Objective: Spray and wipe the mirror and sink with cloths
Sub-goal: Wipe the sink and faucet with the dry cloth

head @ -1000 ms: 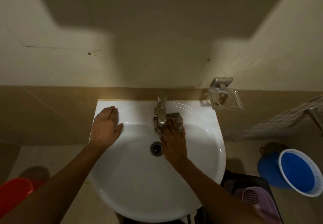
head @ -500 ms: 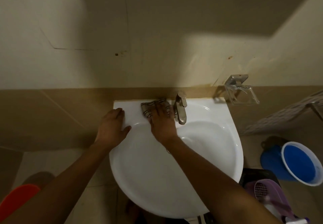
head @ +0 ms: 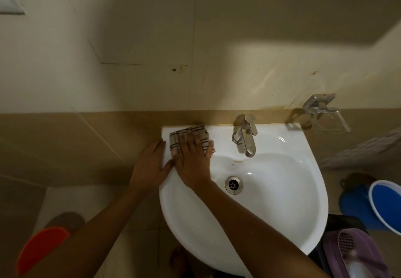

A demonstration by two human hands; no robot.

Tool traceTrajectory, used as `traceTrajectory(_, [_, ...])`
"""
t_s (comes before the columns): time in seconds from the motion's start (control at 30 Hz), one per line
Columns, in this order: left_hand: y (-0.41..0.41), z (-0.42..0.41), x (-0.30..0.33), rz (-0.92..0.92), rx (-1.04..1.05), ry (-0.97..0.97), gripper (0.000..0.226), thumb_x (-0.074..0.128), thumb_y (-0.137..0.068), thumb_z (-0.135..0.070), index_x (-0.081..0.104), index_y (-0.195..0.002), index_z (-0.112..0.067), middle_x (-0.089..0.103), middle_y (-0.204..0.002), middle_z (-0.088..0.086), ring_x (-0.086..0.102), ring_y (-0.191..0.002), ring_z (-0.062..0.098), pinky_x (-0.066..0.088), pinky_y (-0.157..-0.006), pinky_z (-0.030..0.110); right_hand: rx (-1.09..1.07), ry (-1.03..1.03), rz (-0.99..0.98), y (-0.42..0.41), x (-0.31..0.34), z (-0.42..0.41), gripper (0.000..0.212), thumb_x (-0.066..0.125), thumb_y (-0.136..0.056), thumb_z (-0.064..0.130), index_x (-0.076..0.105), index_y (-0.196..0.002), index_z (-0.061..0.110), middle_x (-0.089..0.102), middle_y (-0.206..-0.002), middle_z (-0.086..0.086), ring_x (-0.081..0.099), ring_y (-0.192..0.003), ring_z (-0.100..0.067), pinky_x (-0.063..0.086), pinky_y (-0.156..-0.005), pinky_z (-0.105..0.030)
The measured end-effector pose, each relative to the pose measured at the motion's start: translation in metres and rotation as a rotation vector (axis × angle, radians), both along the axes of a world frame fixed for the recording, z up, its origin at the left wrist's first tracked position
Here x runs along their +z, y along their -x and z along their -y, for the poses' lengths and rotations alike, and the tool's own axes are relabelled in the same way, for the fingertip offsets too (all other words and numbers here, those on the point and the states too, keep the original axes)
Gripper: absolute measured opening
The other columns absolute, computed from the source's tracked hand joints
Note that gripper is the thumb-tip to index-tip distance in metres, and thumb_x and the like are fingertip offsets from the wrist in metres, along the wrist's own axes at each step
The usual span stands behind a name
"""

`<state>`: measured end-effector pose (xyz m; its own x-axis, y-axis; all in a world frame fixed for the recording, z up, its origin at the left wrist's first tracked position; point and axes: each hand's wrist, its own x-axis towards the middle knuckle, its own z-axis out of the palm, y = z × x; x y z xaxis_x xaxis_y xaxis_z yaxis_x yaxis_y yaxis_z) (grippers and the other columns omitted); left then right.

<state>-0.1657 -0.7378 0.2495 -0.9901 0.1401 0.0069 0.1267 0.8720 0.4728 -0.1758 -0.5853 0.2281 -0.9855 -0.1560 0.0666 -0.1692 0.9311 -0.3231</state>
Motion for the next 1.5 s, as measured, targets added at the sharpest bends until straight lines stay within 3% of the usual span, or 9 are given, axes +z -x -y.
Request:
traceTrajectory(0.23, [-0.012,0.012,0.002,0.039,0.017,-0.160,0.054,0.051,-0.085,-0.025,0.054,-0.131,0.002,0.058,-0.127,0.019,0.053,-0.115,0.031,0.035,-0.096,0.029,0.218,-0.102,0.001,-0.007,-0.007,-0.027,0.061,0.021,-0.099,0.054,0.012,-0.154,0.029,0.011,-0.163,-0.001,-0.008,-0.150,-0.017,0.005,-0.116,-0.062])
traceTrajectory(0.47, [-0.009,0.016,-0.004,0.128,0.084,-0.432,0.029,0.048,-0.096,-0.017,0.065,-0.119,-0.014,0.064,-0.114,0.004,0.060,-0.100,0.016,0.053,-0.090,0.037,-0.055,-0.045,0.090,0.020,0.006,0.028,0.060,0.015,-0.100,0.053,0.010,-0.154,0.030,0.006,-0.163,-0.007,-0.005,-0.150,-0.025,-0.005,-0.116,-0.060])
traceTrajectory(0.6, [-0.013,0.009,0.007,0.263,0.323,-0.680,0.032,0.040,-0.097,0.005,0.068,-0.106,-0.007,0.065,-0.097,-0.006,0.059,-0.089,0.008,0.046,-0.076,0.009,0.003,-0.084,0.055,0.011,0.001,0.037,0.062,0.022,-0.098,0.054,0.013,-0.154,0.029,0.010,-0.162,-0.012,0.001,-0.150,-0.031,0.004,-0.114,-0.065])
traceTrajectory(0.77, [-0.025,0.021,-0.010,0.372,0.607,-0.810,0.040,0.041,-0.084,0.013,0.065,-0.069,-0.015,0.065,-0.071,0.009,0.061,-0.079,0.030,0.051,-0.080,0.045,0.130,-0.061,0.046,-0.030,-0.006,0.042,0.066,0.029,-0.096,0.051,0.010,-0.155,0.026,0.006,-0.162,-0.015,-0.003,-0.150,-0.033,0.004,-0.114,-0.066])
traceTrajectory(0.97, [-0.067,0.007,-0.012,0.369,0.738,-0.826,0.035,0.043,-0.090,0.002,0.064,-0.067,-0.014,0.063,-0.068,0.012,0.058,-0.072,0.028,0.047,-0.068,0.036,0.164,0.113,0.168,-0.110,-0.015,0.044,0.075,0.044,-0.098,0.032,-0.004,-0.154,0.021,-0.008,-0.161,-0.021,-0.015,-0.146,-0.038,0.019,-0.114,-0.060])
traceTrajectory(1.17, [-0.120,-0.022,-0.007,0.295,0.737,-0.851,0.043,0.044,-0.087,0.003,0.065,-0.058,-0.020,0.065,-0.060,-0.004,0.060,-0.070,0.025,0.054,-0.081,0.047,0.196,0.026,0.229,-0.164,-0.013,0.016,0.075,0.050,-0.094,0.026,0.008,-0.154,0.011,0.017,-0.157,-0.029,0.021,-0.144,-0.046,0.032,-0.111,-0.059])
traceTrajectory(1.27, [-0.144,-0.033,-0.008,0.237,0.725,-0.760,0.027,0.047,-0.087,-0.016,0.070,-0.074,-0.022,0.072,-0.076,0.000,0.067,-0.079,0.028,0.057,-0.082,0.049,0.227,0.005,0.120,-0.187,-0.013,-0.009,0.075,0.061,-0.086,0.024,0.026,-0.151,0.009,0.041,-0.147,-0.026,0.043,-0.134,-0.042,0.043,-0.103,-0.054])
traceTrajectory(1.37, [-0.168,-0.055,0.001,0.175,0.676,-0.556,0.019,0.051,-0.094,-0.019,0.069,-0.100,-0.021,0.071,-0.106,0.005,0.065,-0.098,0.028,0.050,-0.081,0.035,0.291,-0.011,0.057,-0.207,-0.004,-0.041,0.067,0.060,-0.086,0.020,0.034,-0.147,0.009,0.049,-0.141,-0.020,0.051,-0.128,-0.037,0.049,-0.097,-0.051])
traceTrajectory(1.5, [-0.198,-0.085,0.004,0.045,0.501,-0.287,0.042,0.053,-0.091,-0.006,0.054,-0.132,-0.002,0.053,-0.134,0.014,0.051,-0.121,0.032,0.042,-0.097,0.039,0.288,-0.070,0.007,-0.230,-0.006,-0.083,0.061,0.063,-0.082,0.024,0.044,-0.139,0.011,0.062,-0.125,-0.011,0.062,-0.110,-0.029,0.055,-0.082,-0.044])
